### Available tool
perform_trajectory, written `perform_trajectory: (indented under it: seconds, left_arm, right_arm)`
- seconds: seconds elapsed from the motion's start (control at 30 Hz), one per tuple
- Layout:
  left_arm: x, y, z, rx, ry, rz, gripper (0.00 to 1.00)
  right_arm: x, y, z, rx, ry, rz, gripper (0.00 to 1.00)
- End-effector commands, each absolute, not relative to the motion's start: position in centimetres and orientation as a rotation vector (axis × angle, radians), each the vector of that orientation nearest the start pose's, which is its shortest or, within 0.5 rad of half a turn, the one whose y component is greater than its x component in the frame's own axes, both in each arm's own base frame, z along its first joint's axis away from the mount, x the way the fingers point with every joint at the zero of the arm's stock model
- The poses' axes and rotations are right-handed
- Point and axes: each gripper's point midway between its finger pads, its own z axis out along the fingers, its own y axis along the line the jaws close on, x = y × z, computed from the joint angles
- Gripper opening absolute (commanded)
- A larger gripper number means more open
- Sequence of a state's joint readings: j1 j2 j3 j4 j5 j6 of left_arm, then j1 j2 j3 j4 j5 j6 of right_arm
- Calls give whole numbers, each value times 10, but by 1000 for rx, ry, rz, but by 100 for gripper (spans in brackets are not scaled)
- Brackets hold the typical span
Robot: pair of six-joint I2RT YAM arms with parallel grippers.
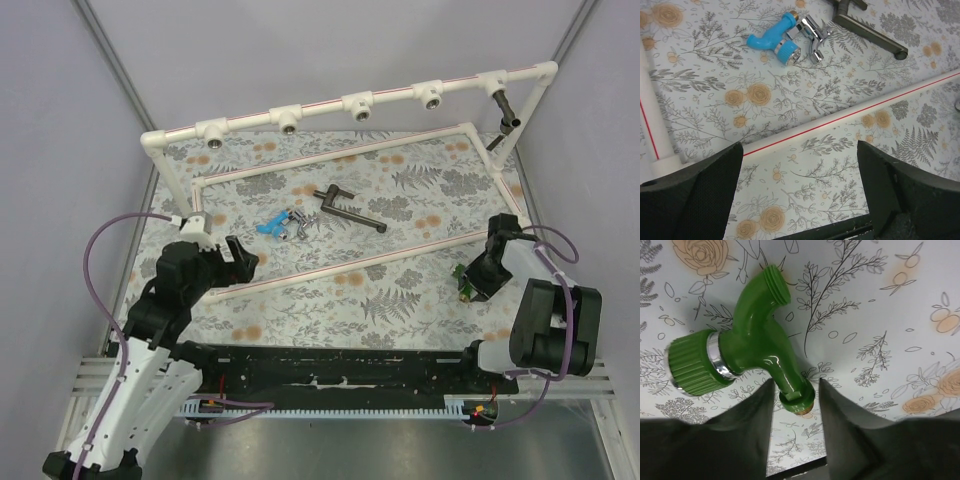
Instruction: Install the water faucets
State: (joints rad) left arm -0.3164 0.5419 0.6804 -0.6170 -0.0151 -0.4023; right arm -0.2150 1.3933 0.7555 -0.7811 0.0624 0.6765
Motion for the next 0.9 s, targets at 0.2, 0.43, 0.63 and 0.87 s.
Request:
perform_trajectory:
  seconds: [0.2, 0.43, 0.63, 0.87]
  left_arm:
    - [222, -153, 195, -77, 2093, -844, 98]
    - [216, -206, 190, -101, 2121, -1003, 99]
    - [213, -258, 192, -126, 2082, -1049, 98]
    - [199, -332, 209, 33, 2016, -1046, 95]
  right_arm:
    - [221, 4, 12, 1197, 2707, 165, 6]
    - [242, 68, 56, 1101, 2554, 365, 0]
    - [262, 110, 107, 1158, 2342, 597, 0]
    - [261, 160, 146, 1200, 2269, 863, 0]
